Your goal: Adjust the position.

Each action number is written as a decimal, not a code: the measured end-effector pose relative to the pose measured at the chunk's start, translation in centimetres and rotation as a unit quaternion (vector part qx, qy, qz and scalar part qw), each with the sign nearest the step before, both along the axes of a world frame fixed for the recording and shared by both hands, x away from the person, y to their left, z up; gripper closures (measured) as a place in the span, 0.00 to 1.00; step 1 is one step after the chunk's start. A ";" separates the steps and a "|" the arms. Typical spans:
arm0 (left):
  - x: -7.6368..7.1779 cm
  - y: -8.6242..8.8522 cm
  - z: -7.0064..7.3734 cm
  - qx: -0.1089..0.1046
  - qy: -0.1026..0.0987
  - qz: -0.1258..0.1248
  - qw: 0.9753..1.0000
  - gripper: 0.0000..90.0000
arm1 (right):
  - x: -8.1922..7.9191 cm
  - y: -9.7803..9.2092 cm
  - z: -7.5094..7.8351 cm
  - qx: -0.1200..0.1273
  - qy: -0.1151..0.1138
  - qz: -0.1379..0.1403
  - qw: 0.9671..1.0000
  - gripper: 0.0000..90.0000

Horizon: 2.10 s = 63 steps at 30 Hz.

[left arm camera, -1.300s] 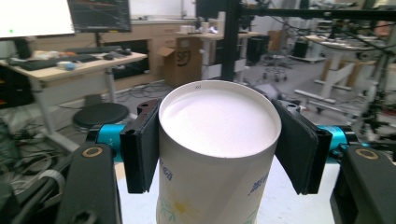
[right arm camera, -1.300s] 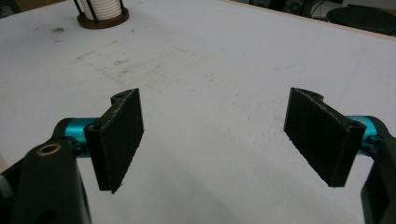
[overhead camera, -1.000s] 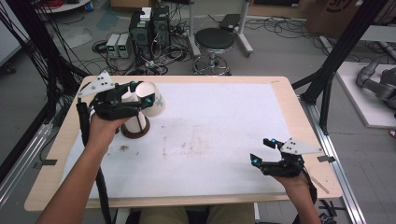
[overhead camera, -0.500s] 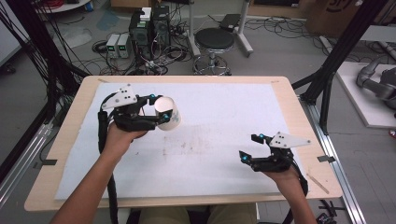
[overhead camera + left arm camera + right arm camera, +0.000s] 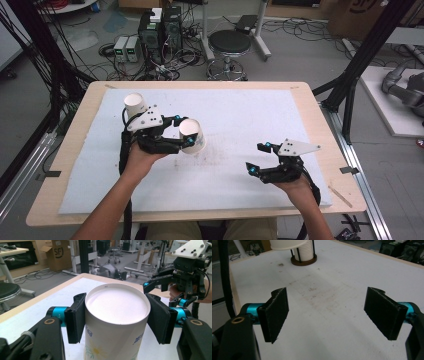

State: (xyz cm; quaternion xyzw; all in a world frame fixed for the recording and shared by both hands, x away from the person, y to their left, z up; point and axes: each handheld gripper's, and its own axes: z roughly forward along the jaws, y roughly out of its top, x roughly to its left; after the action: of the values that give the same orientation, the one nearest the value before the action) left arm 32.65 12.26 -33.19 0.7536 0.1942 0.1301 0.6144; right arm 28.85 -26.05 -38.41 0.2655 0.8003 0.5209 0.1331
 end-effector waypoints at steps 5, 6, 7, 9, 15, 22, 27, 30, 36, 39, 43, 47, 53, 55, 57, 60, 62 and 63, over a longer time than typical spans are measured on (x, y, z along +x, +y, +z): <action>-0.2 -1.0 -0.4 0.000 -0.001 -0.022 1.000 0.41 | -0.1 0.5 0.3 0.006 -0.008 0.022 1.000 0.22; -0.3 -1.2 -0.5 -0.001 -0.001 -0.026 1.000 0.41 | -0.1 0.7 0.3 0.004 -0.009 0.026 1.000 0.22; -0.3 -1.3 -0.5 0.001 -0.001 -0.030 1.000 0.41 | -0.1 0.9 0.3 -0.002 -0.009 0.025 1.000 0.22; -0.4 -1.7 -0.7 0.002 0.000 -0.038 0.999 0.41 | 0.0 1.5 0.4 -0.009 -0.006 0.034 0.999 0.22; -0.8 -2.6 -1.0 0.003 0.001 -0.064 0.998 0.41 | 0.4 3.1 0.7 -0.007 -0.013 0.079 0.997 0.22; -1.0 -3.3 -1.3 0.004 0.003 -0.081 0.997 0.41 | 0.9 4.4 0.9 -0.003 -0.014 0.105 0.994 0.23; -1.2 -3.7 -1.4 0.004 0.006 -0.096 0.995 0.41 | 0.9 5.2 0.8 -0.001 -0.015 0.122 0.992 0.23; -1.2 -4.0 -1.5 0.003 0.006 -0.104 0.995 0.41 | 1.0 5.9 0.7 -0.001 -0.016 0.132 0.991 0.23; -1.4 -4.4 -1.6 0.006 0.006 -0.117 0.993 0.41 | 1.1 6.7 0.4 0.000 -0.014 0.144 0.989 0.23; -1.4 -4.4 -1.5 0.005 0.004 -0.124 0.992 0.41 | 1.2 6.8 0.3 0.001 -0.013 0.149 0.989 0.23; -1.5 -4.5 -1.6 0.001 0.008 -0.137 0.991 0.41 | 1.3 7.0 0.2 0.007 -0.009 0.155 0.988 0.23; -1.5 -4.8 -1.8 -0.001 0.010 -0.145 0.989 0.41 | 1.4 7.3 -0.1 0.011 -0.006 0.167 0.986 0.27; -1.6 -5.0 -2.0 -0.006 0.013 -0.153 0.988 0.41 | 1.7 7.5 -0.5 0.022 0.002 0.181 0.983 0.31; -1.5 -5.0 -2.1 -0.009 0.015 -0.154 0.988 0.41 | 1.7 7.5 -0.5 0.021 -0.003 0.185 0.982 0.35; -1.5 -5.0 -2.1 -0.011 0.016 -0.154 0.988 0.41 | 1.6 7.4 -0.5 0.019 -0.005 0.186 0.982 0.37; -1.6 -5.1 -2.2 -0.008 0.015 -0.157 0.988 0.41 | 1.6 7.4 -0.4 0.014 -0.010 0.190 0.982 0.40; -1.6 -5.2 -2.2 -0.003 0.009 -0.160 0.987 0.40 | 1.5 7.4 -0.4 0.007 -0.006 0.199 0.980 0.42; -1.7 -5.3 -2.3 -0.001 0.004 -0.159 0.987 0.40 | 1.5 7.4 -0.4 0.007 -0.006 0.199 0.980 0.42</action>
State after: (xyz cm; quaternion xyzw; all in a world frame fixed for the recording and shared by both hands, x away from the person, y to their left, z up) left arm 30.92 7.00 -35.47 0.7749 0.0749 0.0277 0.6270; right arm 30.38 -18.61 -38.81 0.0990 0.8323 0.5446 0.0300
